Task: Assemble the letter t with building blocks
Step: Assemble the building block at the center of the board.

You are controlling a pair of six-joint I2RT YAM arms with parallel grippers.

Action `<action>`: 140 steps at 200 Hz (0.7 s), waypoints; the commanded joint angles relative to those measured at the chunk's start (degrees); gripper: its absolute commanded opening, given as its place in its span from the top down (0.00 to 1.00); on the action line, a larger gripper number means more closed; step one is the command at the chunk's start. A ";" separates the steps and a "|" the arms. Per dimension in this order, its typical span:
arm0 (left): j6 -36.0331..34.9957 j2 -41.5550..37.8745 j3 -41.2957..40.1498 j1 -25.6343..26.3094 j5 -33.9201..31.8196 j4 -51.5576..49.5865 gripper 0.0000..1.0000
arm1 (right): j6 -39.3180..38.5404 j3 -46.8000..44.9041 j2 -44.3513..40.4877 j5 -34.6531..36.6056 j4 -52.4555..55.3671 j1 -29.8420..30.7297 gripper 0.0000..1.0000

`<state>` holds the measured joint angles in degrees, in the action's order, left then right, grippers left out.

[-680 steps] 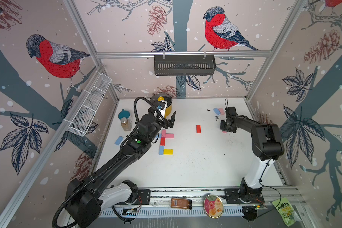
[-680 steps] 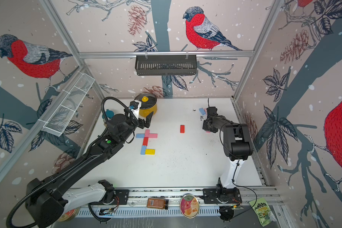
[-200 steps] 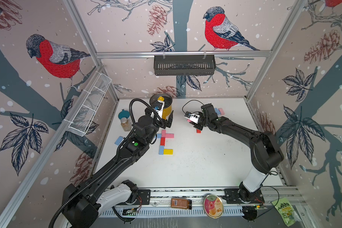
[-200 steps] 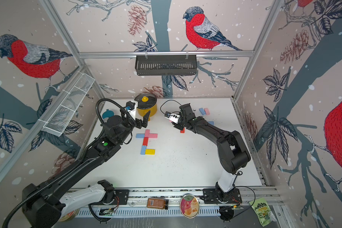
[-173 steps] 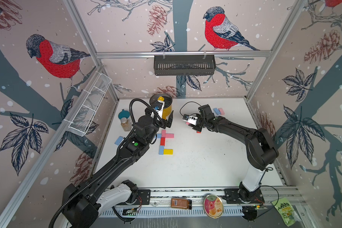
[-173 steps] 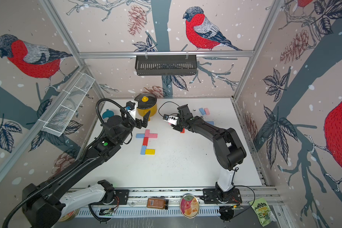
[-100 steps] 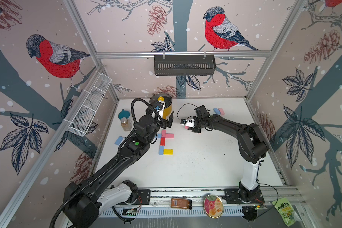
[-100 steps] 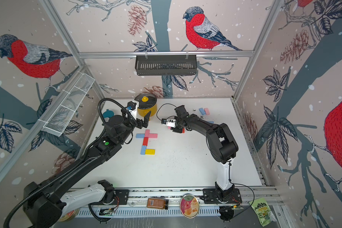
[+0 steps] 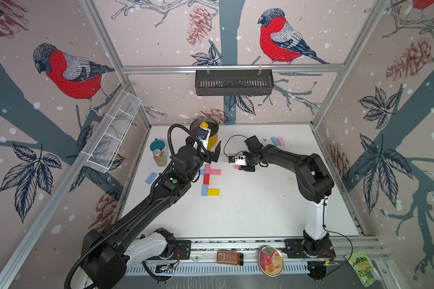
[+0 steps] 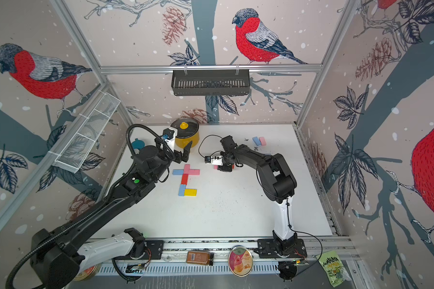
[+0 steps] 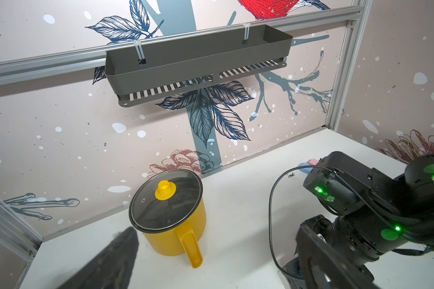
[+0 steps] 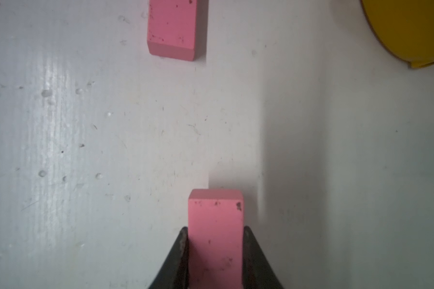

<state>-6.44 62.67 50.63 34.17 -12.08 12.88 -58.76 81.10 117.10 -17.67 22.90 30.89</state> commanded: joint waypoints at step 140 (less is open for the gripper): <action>-0.95 0.23 0.59 -0.03 0.54 0.70 0.02 | -1.33 3.67 4.10 3.52 3.15 -1.10 0.78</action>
<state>-6.44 62.78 50.72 34.17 -12.01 12.84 -59.81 84.64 120.81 -15.40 24.36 30.04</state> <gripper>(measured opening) 0.976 0.305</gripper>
